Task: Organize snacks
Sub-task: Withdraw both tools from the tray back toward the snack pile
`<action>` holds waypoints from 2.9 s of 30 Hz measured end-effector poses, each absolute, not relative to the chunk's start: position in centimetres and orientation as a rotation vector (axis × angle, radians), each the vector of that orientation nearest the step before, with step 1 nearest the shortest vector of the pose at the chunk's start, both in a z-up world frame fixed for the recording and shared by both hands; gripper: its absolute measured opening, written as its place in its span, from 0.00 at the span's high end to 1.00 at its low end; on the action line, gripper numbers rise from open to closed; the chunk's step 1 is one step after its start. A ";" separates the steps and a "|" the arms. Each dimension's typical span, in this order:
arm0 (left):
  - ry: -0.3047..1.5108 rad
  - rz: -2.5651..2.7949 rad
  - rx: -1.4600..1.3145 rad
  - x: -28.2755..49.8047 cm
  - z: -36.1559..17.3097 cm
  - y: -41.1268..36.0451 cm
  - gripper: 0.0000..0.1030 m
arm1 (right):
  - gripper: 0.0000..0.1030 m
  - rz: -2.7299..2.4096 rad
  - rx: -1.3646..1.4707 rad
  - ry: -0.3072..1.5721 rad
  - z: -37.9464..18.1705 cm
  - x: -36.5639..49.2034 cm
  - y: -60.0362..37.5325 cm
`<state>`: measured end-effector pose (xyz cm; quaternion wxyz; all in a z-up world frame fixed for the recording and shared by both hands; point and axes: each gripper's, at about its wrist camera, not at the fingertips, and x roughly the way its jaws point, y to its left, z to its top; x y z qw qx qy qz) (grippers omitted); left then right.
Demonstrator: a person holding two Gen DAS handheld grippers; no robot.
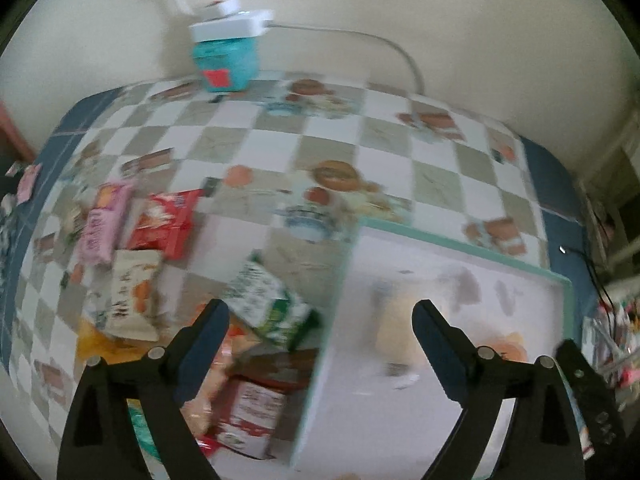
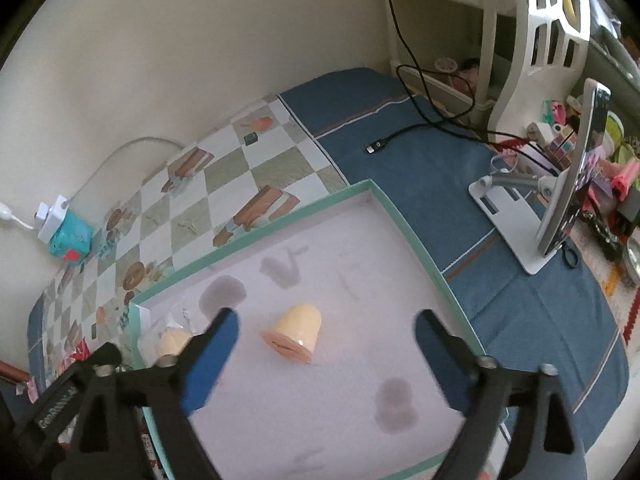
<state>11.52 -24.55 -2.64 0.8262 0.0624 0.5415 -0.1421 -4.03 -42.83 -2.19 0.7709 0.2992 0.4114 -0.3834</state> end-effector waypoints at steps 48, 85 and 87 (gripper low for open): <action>1.033 -0.076 -0.099 10.4 3.2 1.5 0.08 | 0.00 -0.617 0.540 0.769 6.0 -4.0 -26.7; 1.408 -0.009 -0.211 16.5 -7.8 8.0 0.08 | 0.05 -0.458 0.496 1.250 -8.4 7.4 -12.4; 1.404 -0.012 -0.210 16.5 -7.7 8.0 0.08 | 0.08 -0.453 0.504 1.251 -8.6 7.5 -12.4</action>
